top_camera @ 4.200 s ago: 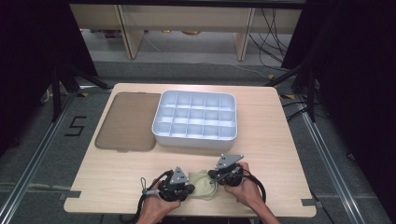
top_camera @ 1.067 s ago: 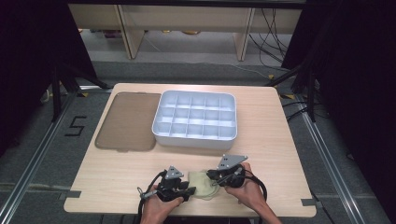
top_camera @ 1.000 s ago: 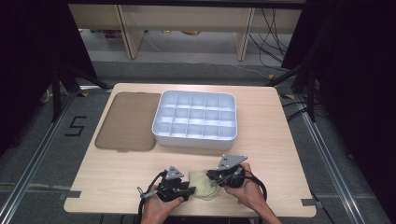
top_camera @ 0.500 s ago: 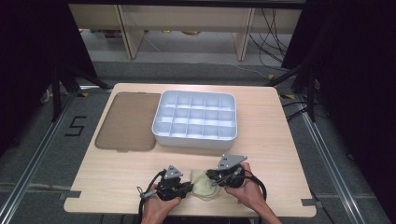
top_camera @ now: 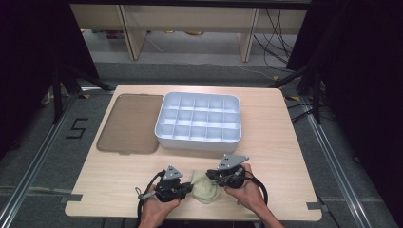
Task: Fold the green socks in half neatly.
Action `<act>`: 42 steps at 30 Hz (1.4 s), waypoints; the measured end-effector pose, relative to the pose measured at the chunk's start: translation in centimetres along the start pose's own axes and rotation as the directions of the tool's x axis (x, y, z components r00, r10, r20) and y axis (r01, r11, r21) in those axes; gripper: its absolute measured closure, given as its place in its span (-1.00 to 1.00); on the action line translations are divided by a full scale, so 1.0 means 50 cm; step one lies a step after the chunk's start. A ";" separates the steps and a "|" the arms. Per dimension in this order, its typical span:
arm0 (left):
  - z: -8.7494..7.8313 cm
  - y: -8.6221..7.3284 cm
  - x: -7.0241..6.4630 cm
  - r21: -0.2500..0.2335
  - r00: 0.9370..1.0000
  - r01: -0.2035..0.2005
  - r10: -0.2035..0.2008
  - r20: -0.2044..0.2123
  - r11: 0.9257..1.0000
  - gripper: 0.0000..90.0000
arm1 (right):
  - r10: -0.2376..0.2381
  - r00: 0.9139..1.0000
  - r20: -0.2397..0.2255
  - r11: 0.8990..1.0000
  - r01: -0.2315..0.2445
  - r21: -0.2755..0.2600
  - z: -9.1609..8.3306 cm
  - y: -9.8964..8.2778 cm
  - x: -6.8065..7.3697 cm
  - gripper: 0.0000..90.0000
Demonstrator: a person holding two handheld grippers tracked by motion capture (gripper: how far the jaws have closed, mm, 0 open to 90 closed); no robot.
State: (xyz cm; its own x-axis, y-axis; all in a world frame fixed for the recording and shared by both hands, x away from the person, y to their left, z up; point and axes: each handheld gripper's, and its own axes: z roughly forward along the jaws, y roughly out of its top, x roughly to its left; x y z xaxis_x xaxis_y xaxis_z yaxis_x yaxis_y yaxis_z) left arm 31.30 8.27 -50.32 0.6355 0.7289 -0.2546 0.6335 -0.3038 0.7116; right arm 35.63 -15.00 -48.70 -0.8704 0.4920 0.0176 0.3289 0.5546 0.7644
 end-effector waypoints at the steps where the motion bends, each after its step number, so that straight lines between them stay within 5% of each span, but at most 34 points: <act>1: 0.000 0.000 0.001 0.000 1.000 0.005 -0.005 0.010 1.000 0.86 | 0.000 1.000 0.000 1.000 0.000 0.000 0.000 0.000 0.000 0.88; 14: -0.012 0.004 0.003 -0.011 1.000 -0.016 0.016 -0.007 1.000 0.86 | 0.014 1.000 -0.013 0.998 -0.013 0.062 0.066 0.007 -0.005 0.92; 21: -0.010 0.003 0.002 -0.017 1.000 -0.020 0.020 -0.009 1.000 0.86 | 0.007 1.000 0.002 0.998 -0.007 0.062 0.067 0.009 0.000 0.94; 29: -0.018 0.004 0.011 -0.011 1.000 -0.018 0.018 -0.017 1.000 0.86 | 0.003 0.998 -0.062 1.000 -0.004 -0.008 0.026 0.013 0.030 0.95; 40: -0.018 0.004 0.015 -0.025 1.000 -0.005 0.005 -0.022 1.000 0.86 | -0.002 0.989 -0.149 0.999 0.007 0.033 0.047 0.000 0.072 0.95; 42: -0.019 0.003 0.015 -0.018 1.000 -0.007 0.007 -0.023 1.000 0.86 | -0.039 0.986 -0.159 0.998 0.046 0.041 0.056 -0.002 0.079 0.95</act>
State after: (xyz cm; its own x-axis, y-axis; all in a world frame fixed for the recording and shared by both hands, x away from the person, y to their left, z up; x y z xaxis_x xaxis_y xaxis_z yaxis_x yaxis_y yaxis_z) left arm 31.47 9.33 -49.78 0.6292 0.7410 -0.2347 0.6211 -0.2979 0.7249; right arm 33.18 -11.23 -50.51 -0.9297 0.3569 0.0906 0.3035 0.6034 0.7374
